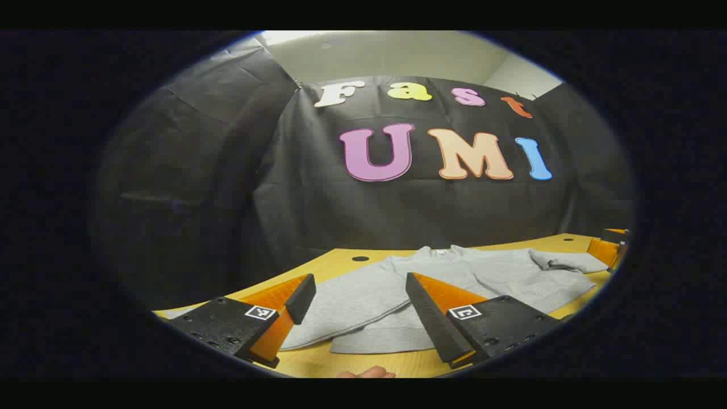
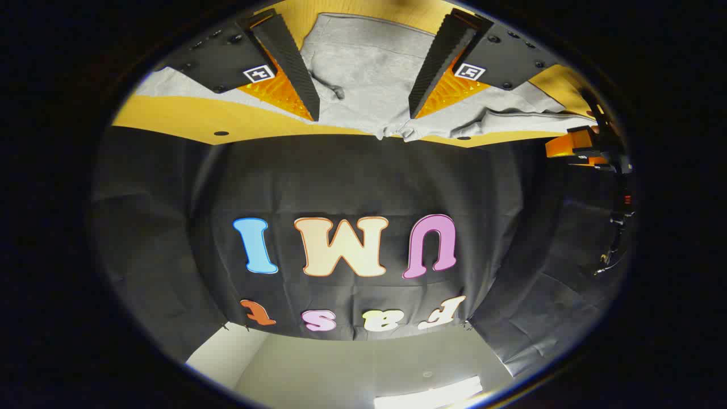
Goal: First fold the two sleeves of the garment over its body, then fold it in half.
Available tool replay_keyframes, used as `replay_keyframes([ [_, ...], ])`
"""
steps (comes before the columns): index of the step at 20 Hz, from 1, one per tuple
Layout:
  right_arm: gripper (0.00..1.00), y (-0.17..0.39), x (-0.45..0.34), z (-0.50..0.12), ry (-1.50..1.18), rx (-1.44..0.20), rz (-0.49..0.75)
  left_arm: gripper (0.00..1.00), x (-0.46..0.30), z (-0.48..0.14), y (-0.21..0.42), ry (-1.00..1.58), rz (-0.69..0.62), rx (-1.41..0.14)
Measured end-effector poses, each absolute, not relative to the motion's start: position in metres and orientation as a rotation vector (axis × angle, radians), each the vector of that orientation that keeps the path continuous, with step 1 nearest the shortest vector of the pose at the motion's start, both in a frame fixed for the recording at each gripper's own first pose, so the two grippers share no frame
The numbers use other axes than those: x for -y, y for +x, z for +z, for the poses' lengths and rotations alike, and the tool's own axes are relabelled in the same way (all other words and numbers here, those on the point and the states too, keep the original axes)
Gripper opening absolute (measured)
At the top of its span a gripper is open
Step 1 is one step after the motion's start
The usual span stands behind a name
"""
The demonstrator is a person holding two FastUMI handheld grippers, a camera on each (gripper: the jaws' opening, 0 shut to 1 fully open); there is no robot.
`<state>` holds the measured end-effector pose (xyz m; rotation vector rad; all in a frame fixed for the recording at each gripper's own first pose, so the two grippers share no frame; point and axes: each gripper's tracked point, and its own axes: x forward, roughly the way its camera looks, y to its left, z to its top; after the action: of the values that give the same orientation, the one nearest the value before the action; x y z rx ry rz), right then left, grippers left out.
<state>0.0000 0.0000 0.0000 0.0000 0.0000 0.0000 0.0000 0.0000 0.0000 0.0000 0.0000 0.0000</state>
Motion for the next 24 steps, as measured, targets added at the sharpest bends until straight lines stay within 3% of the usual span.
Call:
replay_keyframes([
  [11,0.98,0.004,0.021,-0.011,0.018,-0.053,-0.077,0.94,0.011,-0.010,0.002,-0.002,-0.031,-0.030],
  [18,0.99,0.001,-0.001,-0.010,0.029,-0.056,0.027,0.94,-0.014,-0.012,-0.003,0.007,0.099,-0.033],
  [24,0.98,0.002,0.004,-0.010,0.028,-0.058,0.013,0.94,-0.012,-0.010,-0.002,0.005,0.094,-0.032],
])
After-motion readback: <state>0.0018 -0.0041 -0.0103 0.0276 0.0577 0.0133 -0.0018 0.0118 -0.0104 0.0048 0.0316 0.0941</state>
